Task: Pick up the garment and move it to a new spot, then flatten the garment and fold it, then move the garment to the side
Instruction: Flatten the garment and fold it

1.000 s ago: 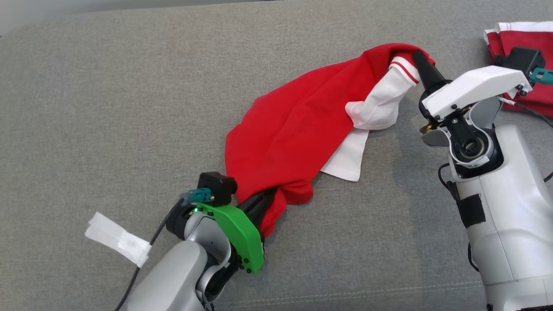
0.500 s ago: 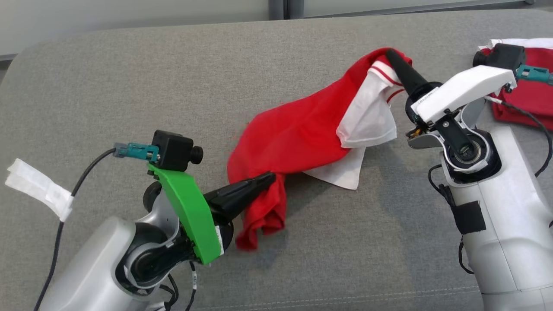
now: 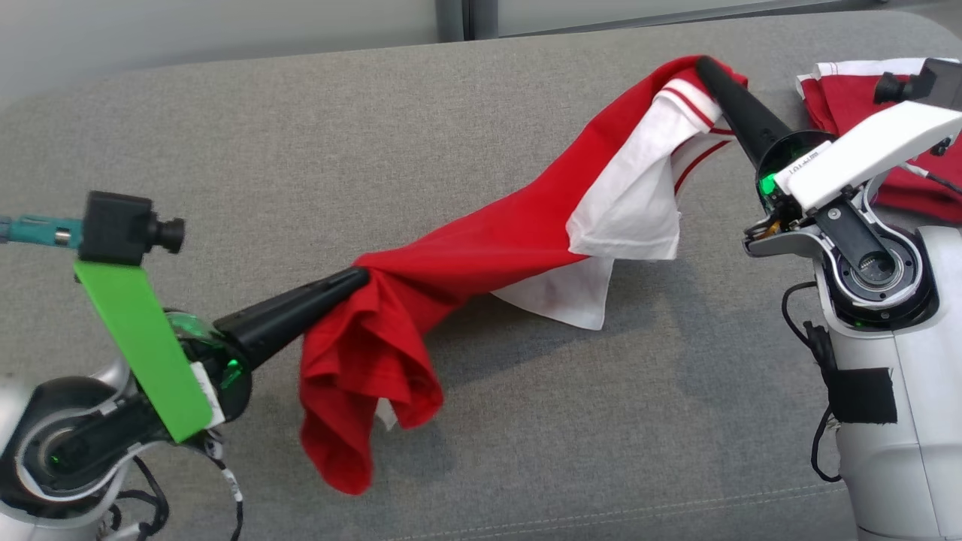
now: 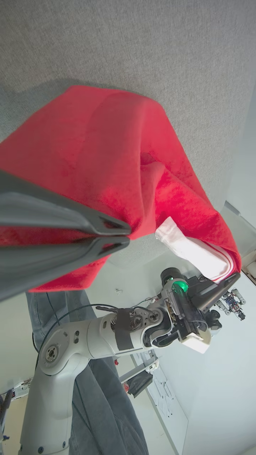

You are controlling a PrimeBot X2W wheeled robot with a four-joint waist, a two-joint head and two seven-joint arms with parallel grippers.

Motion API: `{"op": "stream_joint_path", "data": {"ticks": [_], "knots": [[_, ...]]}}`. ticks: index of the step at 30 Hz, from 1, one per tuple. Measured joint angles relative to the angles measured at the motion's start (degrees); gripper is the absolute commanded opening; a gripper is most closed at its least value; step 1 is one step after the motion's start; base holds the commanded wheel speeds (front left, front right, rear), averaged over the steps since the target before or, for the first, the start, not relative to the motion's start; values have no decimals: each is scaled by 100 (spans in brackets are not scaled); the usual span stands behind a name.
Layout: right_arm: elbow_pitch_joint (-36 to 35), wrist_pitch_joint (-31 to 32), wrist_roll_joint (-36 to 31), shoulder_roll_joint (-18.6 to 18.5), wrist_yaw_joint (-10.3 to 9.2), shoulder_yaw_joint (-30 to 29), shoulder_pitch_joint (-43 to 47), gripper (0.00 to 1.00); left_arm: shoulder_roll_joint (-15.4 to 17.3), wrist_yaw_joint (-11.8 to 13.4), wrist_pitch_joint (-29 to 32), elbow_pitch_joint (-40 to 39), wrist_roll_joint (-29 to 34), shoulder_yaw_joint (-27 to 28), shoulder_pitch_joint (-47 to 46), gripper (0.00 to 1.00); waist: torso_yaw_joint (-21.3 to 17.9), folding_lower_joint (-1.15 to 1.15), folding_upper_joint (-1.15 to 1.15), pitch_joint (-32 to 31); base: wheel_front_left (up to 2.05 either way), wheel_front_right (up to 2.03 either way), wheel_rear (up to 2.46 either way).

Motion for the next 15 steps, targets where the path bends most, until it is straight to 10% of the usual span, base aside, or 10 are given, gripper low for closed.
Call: {"op": "stream_joint_path", "data": {"ticks": [7,15], "knots": [[561,222,-516,1,-89,342,-62,0,348,675,528,1065,-621,248,279,0,-18,0,0,351,0,0,0],[779,-123,-836,7,-126,375,-932,0,365,798,568,1530,-626,428,-37,0,49,0,0,866,0,0,0]]}}
